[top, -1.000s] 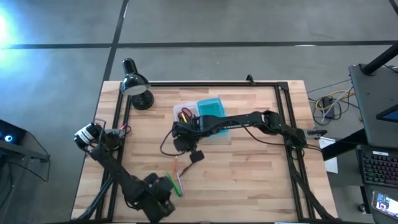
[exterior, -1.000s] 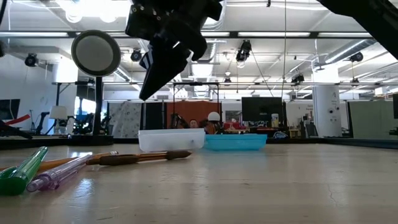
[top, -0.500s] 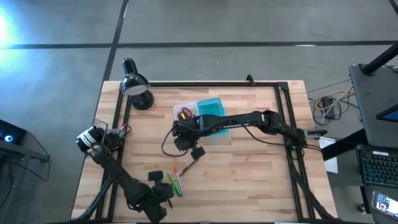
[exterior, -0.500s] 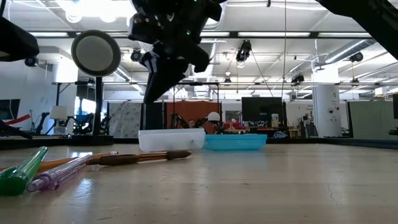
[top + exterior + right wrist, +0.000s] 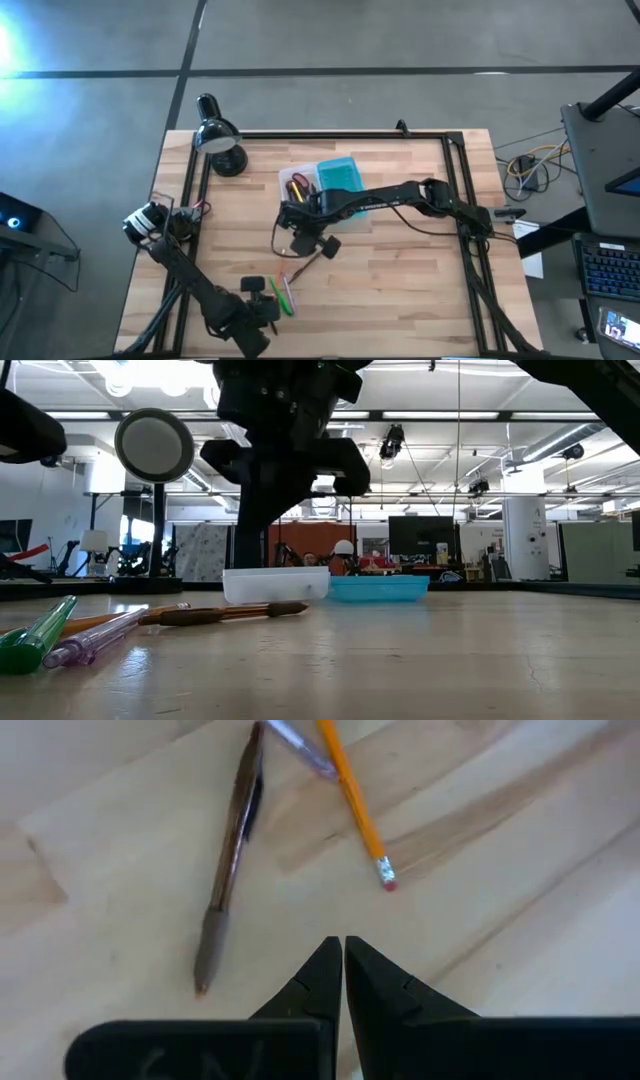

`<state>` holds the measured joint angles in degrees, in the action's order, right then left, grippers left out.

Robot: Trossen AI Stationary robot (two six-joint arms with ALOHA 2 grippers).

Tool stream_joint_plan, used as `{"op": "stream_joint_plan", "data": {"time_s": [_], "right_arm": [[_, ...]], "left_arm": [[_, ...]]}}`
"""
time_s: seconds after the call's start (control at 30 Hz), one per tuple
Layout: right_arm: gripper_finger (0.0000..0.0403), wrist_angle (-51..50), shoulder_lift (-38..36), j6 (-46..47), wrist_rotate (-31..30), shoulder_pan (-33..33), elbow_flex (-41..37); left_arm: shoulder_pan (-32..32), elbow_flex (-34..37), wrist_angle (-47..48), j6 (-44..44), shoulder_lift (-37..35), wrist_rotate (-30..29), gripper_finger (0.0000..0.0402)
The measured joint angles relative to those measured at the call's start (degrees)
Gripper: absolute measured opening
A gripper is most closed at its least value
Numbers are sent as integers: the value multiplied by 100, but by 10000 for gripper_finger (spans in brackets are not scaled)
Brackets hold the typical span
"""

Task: Pick & place school supplies into a supply box
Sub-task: Put the pencil into the supply box

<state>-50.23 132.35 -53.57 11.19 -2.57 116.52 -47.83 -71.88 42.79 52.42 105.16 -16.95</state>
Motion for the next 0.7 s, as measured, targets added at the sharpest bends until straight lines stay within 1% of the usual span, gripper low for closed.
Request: {"op": "stream_joint_plan", "data": {"time_s": [0.1, 0.17, 0.33, 0.57, 0.7], "right_arm": [[8, 25, 0, -478, 218, 16, -60], [8, 175, 61, -631, 371, 17, -71], [8, 546, 323, -567, 383, -11, 73], [8, 712, 573, -460, 389, -19, 587], [8, 744, 953, -388, 407, -9, 874]], "left_arm": [[10, 0, -31, -2, 0, 0, 0], [11, 0, -31, 0, 0, 0, 0], [11, 9, -57, 41, -6, -1, 0], [17, 109, -173, 148, -9, -2, 0], [22, 114, -183, 171, -9, -2, 0]]}}
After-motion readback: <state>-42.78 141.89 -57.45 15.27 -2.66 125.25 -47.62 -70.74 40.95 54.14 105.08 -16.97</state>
